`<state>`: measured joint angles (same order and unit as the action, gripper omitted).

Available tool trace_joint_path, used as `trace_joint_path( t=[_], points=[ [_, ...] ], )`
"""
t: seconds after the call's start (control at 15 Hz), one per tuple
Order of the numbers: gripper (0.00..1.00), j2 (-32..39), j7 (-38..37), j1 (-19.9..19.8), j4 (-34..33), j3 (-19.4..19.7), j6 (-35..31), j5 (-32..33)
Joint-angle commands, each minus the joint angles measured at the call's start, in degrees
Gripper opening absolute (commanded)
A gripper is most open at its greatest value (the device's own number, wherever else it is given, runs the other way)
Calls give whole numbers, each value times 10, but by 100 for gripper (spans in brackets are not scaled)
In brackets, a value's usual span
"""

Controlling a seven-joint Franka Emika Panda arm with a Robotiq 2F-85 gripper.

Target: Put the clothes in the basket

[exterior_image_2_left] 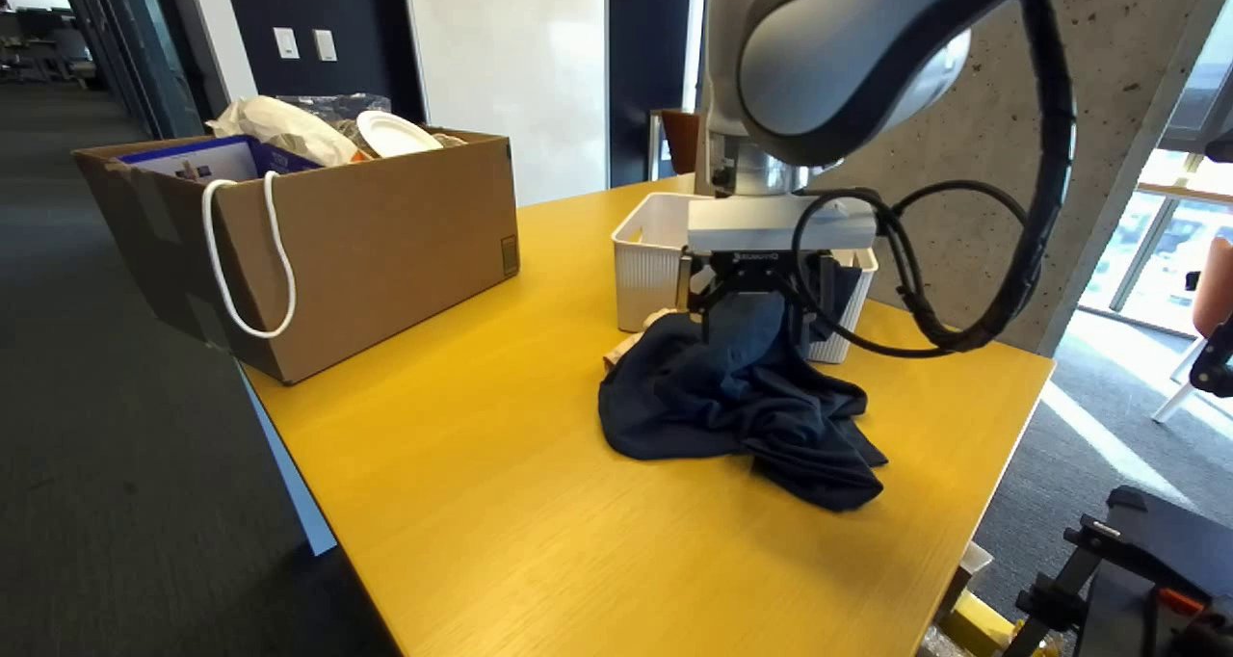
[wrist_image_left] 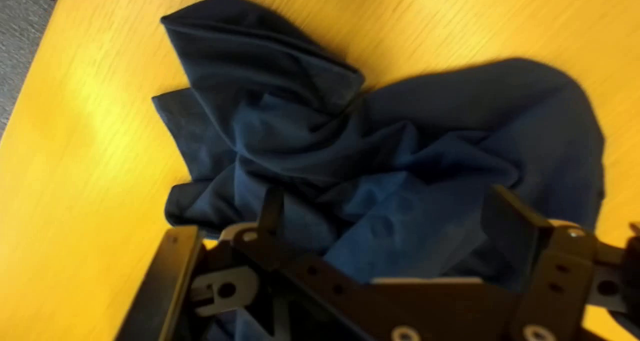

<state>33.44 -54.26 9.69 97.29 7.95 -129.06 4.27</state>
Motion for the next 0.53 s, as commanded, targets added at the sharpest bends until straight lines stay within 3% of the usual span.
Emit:
trace_joint_path(
  t=[0.0,0.47],
  points=[
    [100,-23,-7,-16,58,23,-74,33],
    [100,47,34,-31,35,32,-201,41]
  ],
)
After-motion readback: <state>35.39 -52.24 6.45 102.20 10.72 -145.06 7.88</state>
